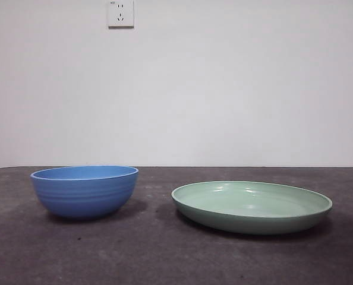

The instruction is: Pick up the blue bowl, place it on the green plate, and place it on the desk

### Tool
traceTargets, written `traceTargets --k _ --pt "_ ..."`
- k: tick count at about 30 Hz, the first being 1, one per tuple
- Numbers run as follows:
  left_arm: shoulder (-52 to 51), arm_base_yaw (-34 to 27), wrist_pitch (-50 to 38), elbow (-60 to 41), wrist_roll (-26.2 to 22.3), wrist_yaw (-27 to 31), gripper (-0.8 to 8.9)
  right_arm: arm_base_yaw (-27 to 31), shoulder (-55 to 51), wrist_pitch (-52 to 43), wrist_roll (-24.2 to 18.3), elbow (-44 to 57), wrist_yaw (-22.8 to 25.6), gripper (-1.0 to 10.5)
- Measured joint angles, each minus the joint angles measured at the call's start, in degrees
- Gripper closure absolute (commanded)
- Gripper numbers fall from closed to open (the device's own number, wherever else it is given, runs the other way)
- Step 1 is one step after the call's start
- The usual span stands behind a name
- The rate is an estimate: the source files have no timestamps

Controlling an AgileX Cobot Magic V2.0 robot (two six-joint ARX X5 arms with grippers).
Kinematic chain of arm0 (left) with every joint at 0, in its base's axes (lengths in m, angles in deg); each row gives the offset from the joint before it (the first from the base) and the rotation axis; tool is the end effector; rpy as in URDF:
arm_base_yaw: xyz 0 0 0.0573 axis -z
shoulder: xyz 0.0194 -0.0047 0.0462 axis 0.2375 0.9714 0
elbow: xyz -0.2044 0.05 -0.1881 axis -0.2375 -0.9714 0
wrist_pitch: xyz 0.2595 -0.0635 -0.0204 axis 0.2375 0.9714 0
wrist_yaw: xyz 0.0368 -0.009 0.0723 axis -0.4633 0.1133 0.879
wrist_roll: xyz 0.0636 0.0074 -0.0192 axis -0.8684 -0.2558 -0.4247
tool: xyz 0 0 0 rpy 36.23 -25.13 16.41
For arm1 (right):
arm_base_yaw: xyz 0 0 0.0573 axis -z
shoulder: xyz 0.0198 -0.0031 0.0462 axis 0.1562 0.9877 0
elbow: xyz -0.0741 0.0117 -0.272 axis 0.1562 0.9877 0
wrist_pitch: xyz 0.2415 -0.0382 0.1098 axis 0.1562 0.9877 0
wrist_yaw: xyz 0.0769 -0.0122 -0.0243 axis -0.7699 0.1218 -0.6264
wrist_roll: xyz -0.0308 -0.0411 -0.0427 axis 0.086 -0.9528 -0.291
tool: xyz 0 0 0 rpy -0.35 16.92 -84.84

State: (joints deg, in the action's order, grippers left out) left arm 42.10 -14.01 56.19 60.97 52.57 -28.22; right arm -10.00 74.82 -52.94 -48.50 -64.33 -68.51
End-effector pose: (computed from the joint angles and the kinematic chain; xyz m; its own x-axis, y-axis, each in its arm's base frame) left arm 0.1125 -0.0004 0.1542 0.9880 -0.0158 -0.1536 0.0089 0.9989 -0.0459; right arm 0.1136 0.0023 0.1504 0.9880 0.0250 -0.1524 -0.0244 0.9997 0.0055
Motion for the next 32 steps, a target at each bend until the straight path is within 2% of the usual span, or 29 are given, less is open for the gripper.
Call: traceTargets --k 7,13,18,22,27,32 --pt "0.0 0.0 0.0 0.0 2.0 0.0 7.89 0.0 0.0 -0.3 0.5 0.0 -0.2 9.2" --pt "0.0 0.0 0.0 0.0 2.9 -0.7 7.96 0.0 0.0 -1.3 4.1 0.0 -4.4 9.3" --pt "0.0 0.0 0.0 0.1 4.8 -0.9 7.96 0.0 0.0 -1.0 9.3 -0.3 -4.5 9.3" --pt "0.0 0.3 0.8 1.5 9.6 -1.3 7.96 0.0 0.1 1.7 14.7 -3.7 -3.9 9.3" --pt "1.8 0.5 -1.2 7.2 18.5 -1.9 7.96 0.0 2.7 7.0 21.2 -12.0 -4.2 9.3" --pt "6.3 1.5 -0.6 12.6 22.6 -2.2 7.96 0.0 7.8 14.5 23.6 -21.6 -7.5 9.3"
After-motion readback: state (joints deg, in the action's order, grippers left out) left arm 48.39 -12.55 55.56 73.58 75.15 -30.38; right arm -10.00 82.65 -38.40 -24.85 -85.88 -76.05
